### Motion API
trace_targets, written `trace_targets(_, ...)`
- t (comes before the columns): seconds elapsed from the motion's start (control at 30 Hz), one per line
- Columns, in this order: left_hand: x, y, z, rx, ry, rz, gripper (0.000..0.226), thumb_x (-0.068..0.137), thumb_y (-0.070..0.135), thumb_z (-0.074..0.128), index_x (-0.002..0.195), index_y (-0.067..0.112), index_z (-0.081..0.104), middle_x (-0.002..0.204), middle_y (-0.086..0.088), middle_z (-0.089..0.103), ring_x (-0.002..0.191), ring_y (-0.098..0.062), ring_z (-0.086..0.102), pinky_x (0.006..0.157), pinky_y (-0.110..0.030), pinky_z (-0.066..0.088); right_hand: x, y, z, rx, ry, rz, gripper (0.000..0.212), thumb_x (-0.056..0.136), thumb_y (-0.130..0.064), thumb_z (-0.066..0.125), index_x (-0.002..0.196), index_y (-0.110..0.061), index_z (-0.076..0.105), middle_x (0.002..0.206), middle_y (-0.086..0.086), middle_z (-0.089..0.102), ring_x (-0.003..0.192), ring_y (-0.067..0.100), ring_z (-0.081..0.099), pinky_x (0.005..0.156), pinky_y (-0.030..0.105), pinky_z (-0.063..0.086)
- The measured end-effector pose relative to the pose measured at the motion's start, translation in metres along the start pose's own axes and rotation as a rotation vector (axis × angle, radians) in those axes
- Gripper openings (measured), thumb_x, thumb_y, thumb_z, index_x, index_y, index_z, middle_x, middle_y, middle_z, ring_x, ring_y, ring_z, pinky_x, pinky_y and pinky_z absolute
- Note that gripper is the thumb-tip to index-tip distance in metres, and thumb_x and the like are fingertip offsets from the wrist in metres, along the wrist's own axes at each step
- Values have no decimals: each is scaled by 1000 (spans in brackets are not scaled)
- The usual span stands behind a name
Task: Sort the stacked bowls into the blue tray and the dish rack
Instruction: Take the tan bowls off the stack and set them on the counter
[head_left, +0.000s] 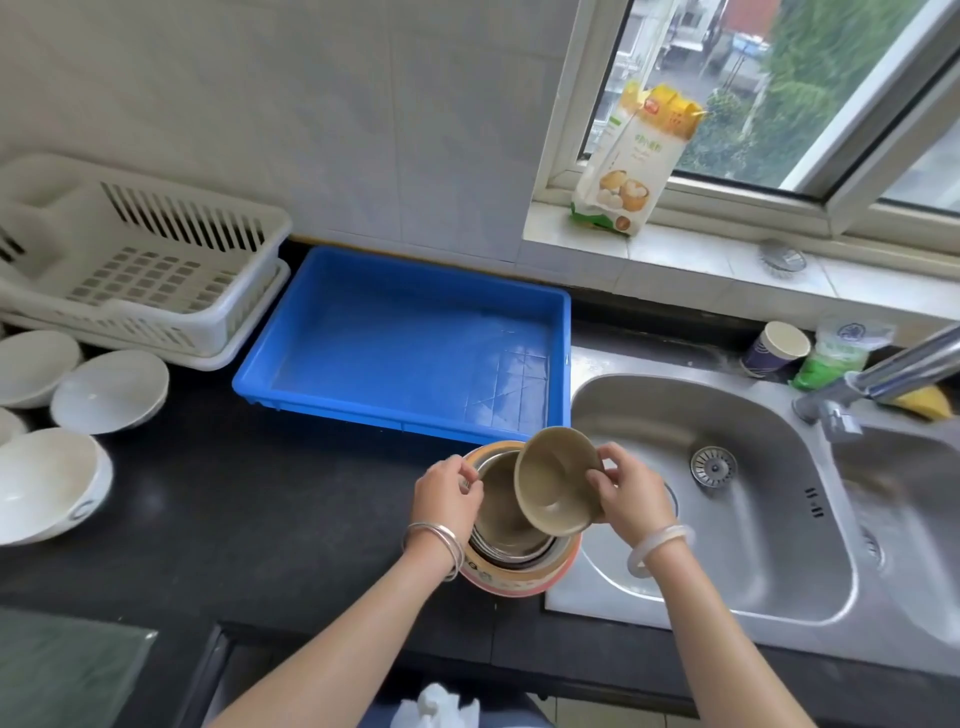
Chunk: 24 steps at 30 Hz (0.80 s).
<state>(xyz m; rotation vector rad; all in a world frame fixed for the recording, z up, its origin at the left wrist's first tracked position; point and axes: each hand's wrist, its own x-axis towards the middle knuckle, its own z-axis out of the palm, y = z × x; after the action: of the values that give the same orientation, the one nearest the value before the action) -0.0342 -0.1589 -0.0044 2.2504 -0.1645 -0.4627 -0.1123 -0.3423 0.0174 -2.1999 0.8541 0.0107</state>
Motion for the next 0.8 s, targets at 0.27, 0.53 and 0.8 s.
trace_targets(0.27, 6, 0, -28, -157, 3, -18, 6, 85, 15, 60, 79, 14, 61, 80, 2, 66, 75, -11, 63, 62, -19, 51, 1, -28, -14, 242, 24, -29, 15, 89, -8, 56, 93, -21, 63, 78, 1, 67, 68, 19, 67, 54, 37, 60)
trace_targets(0.53, 11, -43, -91, -307, 116, -164, 12, 83, 12, 62, 75, 20, 59, 78, 1, 68, 71, -12, 67, 57, -21, 56, 13, -80, 14, 331, -71, -91, 14, 88, -10, 58, 90, -23, 62, 83, 7, 67, 71, 22, 67, 53, 32, 59)
trace_targets(0.8, -7, -135, -151, -481, 346, -436, 14, 82, 6, 63, 72, 14, 59, 76, -8, 67, 69, -17, 66, 63, -31, 59, 24, -135, 121, 291, -283, -53, 9, 89, -8, 54, 93, -15, 58, 96, 14, 60, 78, 27, 62, 44, 26, 56)
